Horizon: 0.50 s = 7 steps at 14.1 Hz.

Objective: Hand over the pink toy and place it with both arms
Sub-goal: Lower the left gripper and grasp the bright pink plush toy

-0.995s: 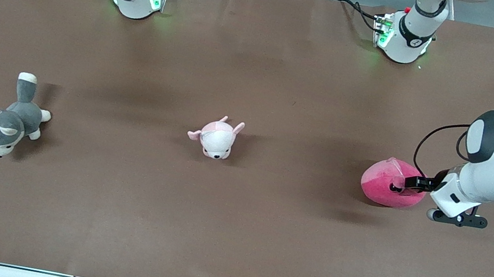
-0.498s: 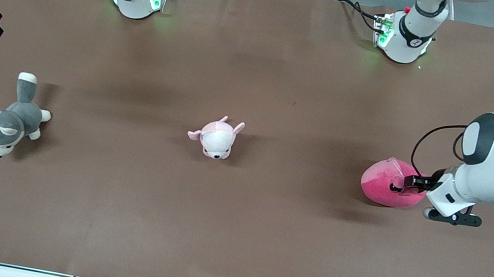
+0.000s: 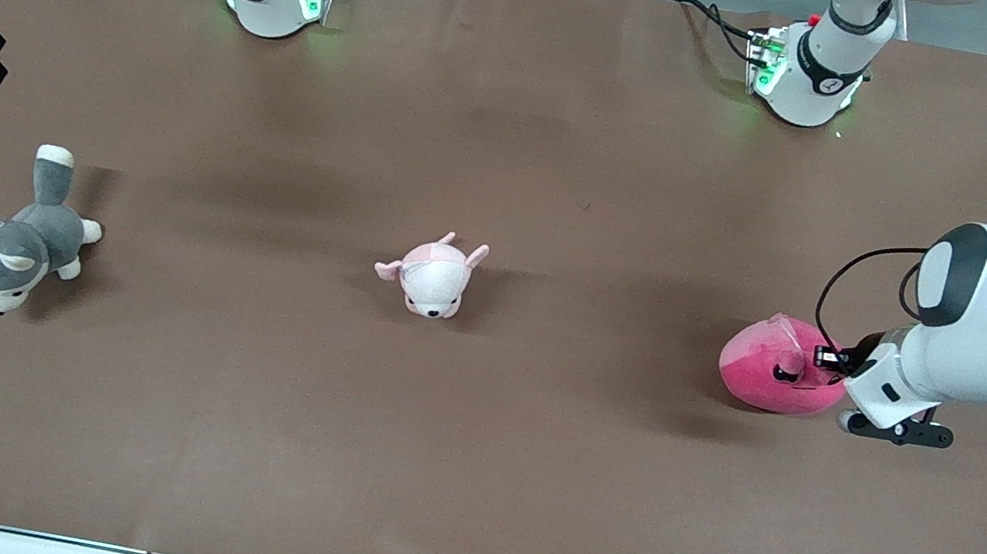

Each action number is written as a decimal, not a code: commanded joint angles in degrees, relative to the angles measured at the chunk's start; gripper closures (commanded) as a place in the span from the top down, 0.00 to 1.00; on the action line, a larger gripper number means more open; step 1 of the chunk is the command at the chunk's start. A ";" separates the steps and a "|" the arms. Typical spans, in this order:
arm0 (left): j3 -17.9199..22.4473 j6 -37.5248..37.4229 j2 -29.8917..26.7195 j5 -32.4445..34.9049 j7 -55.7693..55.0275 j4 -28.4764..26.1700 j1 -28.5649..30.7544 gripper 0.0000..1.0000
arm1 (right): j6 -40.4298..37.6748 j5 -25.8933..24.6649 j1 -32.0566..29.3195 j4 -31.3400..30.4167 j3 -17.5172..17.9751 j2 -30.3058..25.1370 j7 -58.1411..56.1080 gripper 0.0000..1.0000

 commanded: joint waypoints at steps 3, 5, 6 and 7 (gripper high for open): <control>-3.45 -3.89 -3.34 -1.04 -1.59 1.57 -0.12 0.00 | 0.96 -0.63 0.41 -1.18 -0.19 -0.68 -0.40 1.00; -6.78 -9.51 -3.52 -2.70 -5.27 5.86 0.05 0.00 | 0.96 -0.64 0.41 -1.09 -0.19 -0.68 -0.32 1.00; -7.76 -11.10 -3.43 -4.10 -6.33 7.80 -0.03 0.00 | 0.87 -0.63 0.41 -0.83 -0.19 -0.68 -0.32 1.00; -8.81 -12.07 -3.34 -5.94 -7.04 9.56 -0.30 0.00 | 1.04 -0.63 0.41 -0.48 -0.19 -0.68 -0.23 1.00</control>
